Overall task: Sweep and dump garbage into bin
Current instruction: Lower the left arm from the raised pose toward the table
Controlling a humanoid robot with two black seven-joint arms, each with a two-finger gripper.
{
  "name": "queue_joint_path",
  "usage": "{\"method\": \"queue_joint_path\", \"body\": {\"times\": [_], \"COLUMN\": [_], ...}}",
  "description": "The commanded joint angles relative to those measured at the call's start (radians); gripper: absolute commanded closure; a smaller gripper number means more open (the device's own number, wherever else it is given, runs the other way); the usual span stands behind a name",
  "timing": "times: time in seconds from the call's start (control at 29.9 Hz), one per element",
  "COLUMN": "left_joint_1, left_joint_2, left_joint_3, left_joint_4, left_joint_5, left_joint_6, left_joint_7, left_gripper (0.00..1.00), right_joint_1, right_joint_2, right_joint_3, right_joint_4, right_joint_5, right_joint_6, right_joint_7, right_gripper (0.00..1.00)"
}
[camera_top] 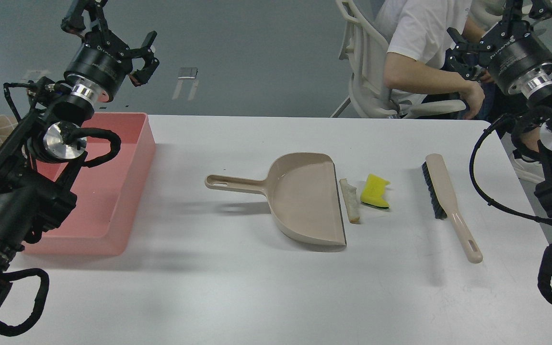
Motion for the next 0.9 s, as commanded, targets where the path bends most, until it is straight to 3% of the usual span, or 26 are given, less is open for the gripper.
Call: {"method": "queue_joint_path", "body": {"times": [0.0,0.43,0.87], "left_joint_1": [0.003,-0.004,-0.018], "left_joint_2": [-0.001,0.018,0.039], "left_joint_3": [0.032,0.038,0.060], "left_joint_4": [-0.001,0.005,0.016], "left_joint_5": [0.014,0.017,0.063], "left_joint_6": [0.008,0.016,0.008], "left_joint_7": [-0.008,0.004,-0.014], "left_gripper": [0.02,0.02,0.02], "right_joint_1": [0.003,0.005,-0.003], "right_joint_2": [0.008,0.000,0.002], "right_joint_3": [0.000,0.029,0.037], "right_joint_4": [-0.004,-0.001,-0.001], "right_joint_5": [0.002,0.002,0.002], "right_joint_6": [0.000,0.000,0.000], "right_joint_7": [-0.001,0.001,0.001], "right_gripper": [0.00,0.00,0.00]}}
